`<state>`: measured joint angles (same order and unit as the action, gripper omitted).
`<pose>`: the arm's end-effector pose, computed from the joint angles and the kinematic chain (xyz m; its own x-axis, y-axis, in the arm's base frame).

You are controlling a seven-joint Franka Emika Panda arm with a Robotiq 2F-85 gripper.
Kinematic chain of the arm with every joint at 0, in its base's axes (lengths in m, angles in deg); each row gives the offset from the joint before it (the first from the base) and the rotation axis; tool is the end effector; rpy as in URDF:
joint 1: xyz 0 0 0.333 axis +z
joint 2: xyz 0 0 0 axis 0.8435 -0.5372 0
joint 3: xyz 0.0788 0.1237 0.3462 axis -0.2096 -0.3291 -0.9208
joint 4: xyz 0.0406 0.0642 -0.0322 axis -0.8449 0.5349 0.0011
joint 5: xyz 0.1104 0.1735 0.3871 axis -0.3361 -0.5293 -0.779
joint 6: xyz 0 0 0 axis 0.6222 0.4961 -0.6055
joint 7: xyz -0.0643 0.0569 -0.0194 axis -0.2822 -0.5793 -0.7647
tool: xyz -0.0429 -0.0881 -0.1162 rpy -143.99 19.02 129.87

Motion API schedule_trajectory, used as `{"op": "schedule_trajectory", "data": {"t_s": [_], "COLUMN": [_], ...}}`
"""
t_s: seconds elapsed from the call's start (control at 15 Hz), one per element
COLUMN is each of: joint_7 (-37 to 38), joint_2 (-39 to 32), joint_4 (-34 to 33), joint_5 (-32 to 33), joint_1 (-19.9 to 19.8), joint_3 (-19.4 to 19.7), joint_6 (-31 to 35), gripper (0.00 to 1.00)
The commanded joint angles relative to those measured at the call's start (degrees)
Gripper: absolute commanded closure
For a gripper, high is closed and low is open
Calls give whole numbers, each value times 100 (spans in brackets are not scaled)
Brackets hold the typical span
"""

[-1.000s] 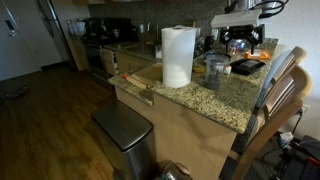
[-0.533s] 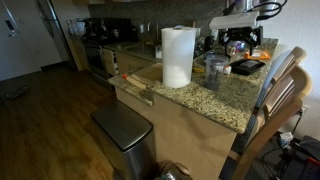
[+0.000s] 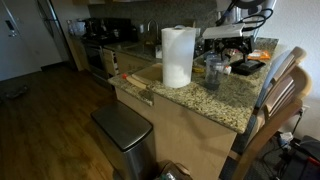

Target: Pick up the clear container on the countertop

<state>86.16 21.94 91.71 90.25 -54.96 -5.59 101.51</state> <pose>0.5807 0.0470 0.4866 0.1118 -0.9560 0.2712 -0.9829 -0.0662 0.1717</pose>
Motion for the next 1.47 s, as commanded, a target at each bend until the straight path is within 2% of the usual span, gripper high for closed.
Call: {"op": "schedule_trajectory", "data": {"t_s": [0.0, 0.13, 0.2, 0.53, 0.6, 0.87, 0.93, 1.33, 1.4], "joint_7": [-1, -100, -7, -20, -90, -242, -253, -270, -301], "joint_2": [-185, -393, -118, -365, -380, -386, -395, -413, -469], "joint_4": [-120, -255, -30, -161, -174, -159, -166, -179, -279], "joint_5": [-49, -195, -37, -87, -102, -130, -116, -107, -80], "joint_1": [67, 46, 90, 104, 101, 99, 103, 99, 103], "joint_3": [78, 110, 89, 136, 137, 144, 143, 156, 159], "joint_6": [-19, -123, -25, -85, -119, -131, -146, -207, -369], "gripper": [0, 0, 0, 0, 20, 46, 56, 97, 100]}}
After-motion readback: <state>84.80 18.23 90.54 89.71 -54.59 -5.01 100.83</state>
